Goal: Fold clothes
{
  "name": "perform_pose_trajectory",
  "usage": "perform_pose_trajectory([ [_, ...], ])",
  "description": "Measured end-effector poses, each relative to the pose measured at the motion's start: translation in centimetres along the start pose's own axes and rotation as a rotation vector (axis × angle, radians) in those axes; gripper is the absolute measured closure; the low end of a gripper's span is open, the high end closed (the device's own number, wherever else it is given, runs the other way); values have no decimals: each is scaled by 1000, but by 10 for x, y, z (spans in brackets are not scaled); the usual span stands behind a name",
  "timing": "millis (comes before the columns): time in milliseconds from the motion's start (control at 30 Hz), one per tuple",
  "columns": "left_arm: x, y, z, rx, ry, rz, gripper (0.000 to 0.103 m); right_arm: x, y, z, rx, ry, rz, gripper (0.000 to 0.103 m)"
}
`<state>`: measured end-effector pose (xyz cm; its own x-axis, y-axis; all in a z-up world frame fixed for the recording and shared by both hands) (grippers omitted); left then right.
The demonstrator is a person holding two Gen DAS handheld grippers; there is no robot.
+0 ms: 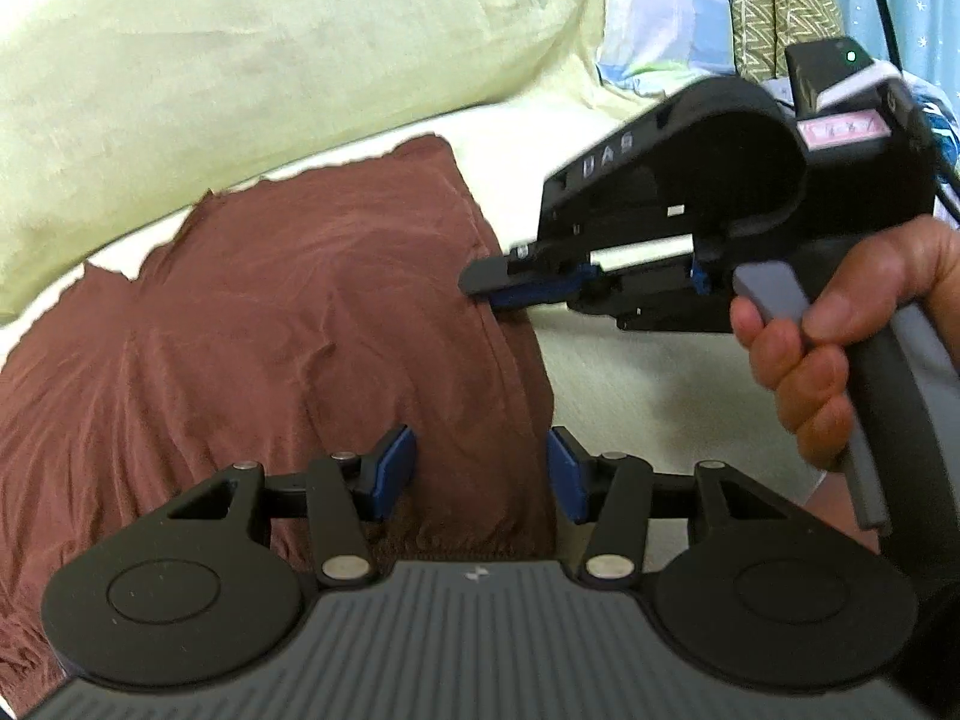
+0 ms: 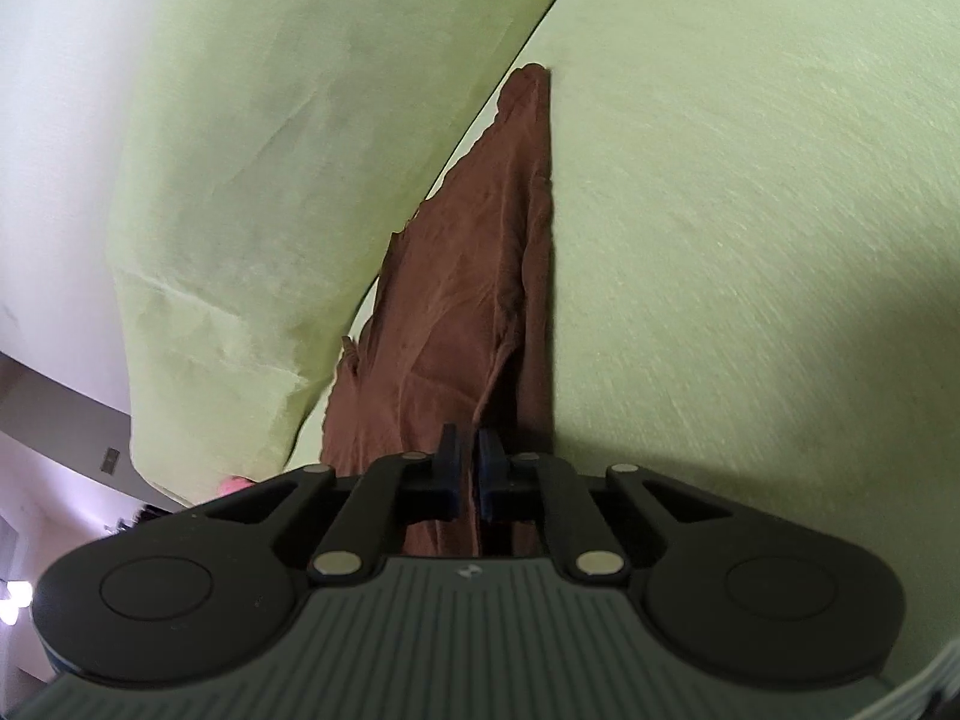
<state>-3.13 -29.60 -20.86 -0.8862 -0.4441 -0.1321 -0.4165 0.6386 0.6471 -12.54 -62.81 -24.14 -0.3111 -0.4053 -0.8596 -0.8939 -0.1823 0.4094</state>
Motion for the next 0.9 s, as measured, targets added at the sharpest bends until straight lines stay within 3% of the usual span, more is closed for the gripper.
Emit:
perform_pose_trajectory([
  [167, 14, 1, -16, 72, -97, -85, 49, -2, 5, -3, 18, -9, -30, 100],
  [267, 25, -4, -23, 83, -164, -155, 61, -1, 5, -4, 19, -14, -37, 100],
  [367, 33, -14, -24, 50, -217, -211, 67, 1, 4, -5, 18, -18, -46, 100],
  [433, 37, -19, -23, 31, -236, -228, 76, 2, 3, -6, 16, -19, -49, 100],
  [567, 42, -22, -21, 16, -237, -200, 74, 6, 1, -5, 17, -17, -51, 100],
  [733, 45, -30, -22, 1, -240, -231, 73, 5, 1, -7, 21, -22, -60, 100],
  [767, 44, -32, -23, -3, -239, -241, 78, 4, 2, -7, 22, -19, -62, 100],
  [800, 43, -33, -23, -7, -237, -251, 92, 4, 2, -7, 22, -18, -63, 100],
  [833, 43, -34, -23, -10, -237, -258, 99, 5, 2, -6, 22, -18, -64, 100],
  [900, 43, -35, -23, -10, -241, -261, 100, 6, 3, -6, 22, -20, -64, 100],
])
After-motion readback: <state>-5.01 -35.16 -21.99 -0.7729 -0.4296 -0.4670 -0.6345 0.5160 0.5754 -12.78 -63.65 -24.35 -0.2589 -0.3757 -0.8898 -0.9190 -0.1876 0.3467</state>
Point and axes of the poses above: each gripper's, at about its wrist camera, not at the fingertips, and y roughly against the way its jaws point, x to its right, z to its underside, the point moved 5 cm from there along -y, roughly the way its jaws point, and after that the axes turned 1 degree about -z, right-handed, at the moved point
